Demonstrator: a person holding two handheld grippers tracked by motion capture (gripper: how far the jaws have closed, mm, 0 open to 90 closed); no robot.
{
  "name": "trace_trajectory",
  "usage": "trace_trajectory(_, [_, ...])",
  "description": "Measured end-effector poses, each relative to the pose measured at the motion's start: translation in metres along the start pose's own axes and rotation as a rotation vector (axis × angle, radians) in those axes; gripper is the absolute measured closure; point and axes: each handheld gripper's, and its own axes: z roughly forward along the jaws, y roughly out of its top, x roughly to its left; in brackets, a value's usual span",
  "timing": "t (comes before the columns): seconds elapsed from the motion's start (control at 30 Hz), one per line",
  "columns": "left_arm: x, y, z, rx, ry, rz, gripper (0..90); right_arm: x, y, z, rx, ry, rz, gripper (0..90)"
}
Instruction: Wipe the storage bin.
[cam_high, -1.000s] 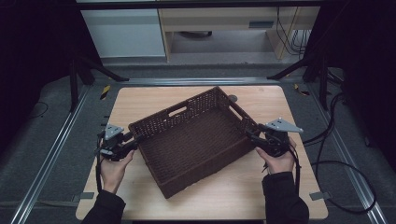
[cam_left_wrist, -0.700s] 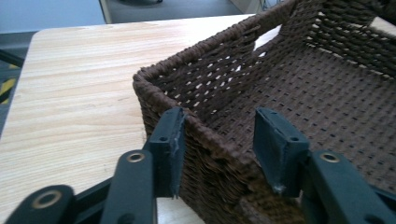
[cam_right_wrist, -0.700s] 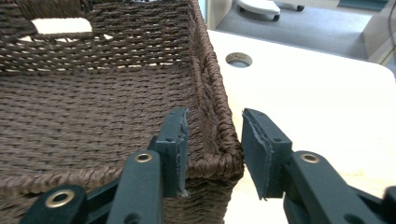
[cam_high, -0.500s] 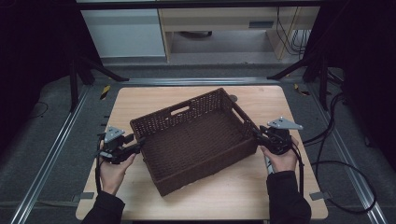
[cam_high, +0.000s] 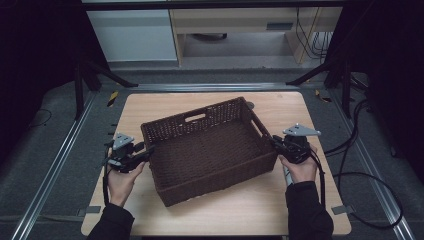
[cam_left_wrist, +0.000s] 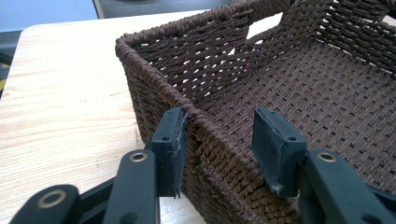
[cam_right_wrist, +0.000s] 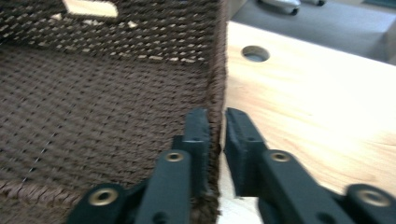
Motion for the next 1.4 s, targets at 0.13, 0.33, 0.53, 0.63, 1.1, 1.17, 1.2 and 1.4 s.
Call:
trace_trajectory(0.13, [-0.001,-0.001,-0.003,0.000,-0.008,-0.008,53.1,0.002,0.000,-0.003,0.007,-0.003,-0.010,82.1])
trace_trajectory(0.33, [-0.009,-0.007,-0.008,0.015,-0.006,0.013,51.1,0.011,-0.004,-0.014,0.029,0.038,-0.018,79.7])
trace_trajectory(0.53, [-0.005,-0.006,-0.003,0.033,0.003,0.018,56.6,0.008,0.002,-0.013,-0.024,0.049,-0.035,72.0])
trace_trajectory(0.63, [-0.002,-0.003,0.000,0.033,-0.001,0.016,57.9,0.005,0.003,-0.005,-0.015,0.056,-0.030,73.1])
trace_trajectory(1.1, [-0.010,-0.011,-0.010,0.058,0.000,0.058,48.7,0.018,-0.005,-0.017,0.015,0.117,-0.037,76.6])
trace_trajectory(1.17, [-0.010,-0.013,-0.007,0.070,-0.001,0.059,49.7,0.018,-0.004,-0.017,0.006,0.115,-0.030,73.2])
trace_trajectory(1.2, [-0.009,-0.014,-0.006,0.073,0.002,0.059,50.9,0.017,-0.003,-0.016,0.001,0.110,-0.029,71.3])
trace_trajectory(1.4, [-0.006,-0.016,-0.001,0.086,0.004,0.055,54.5,0.011,-0.003,-0.005,-0.036,0.084,-0.014,63.6])
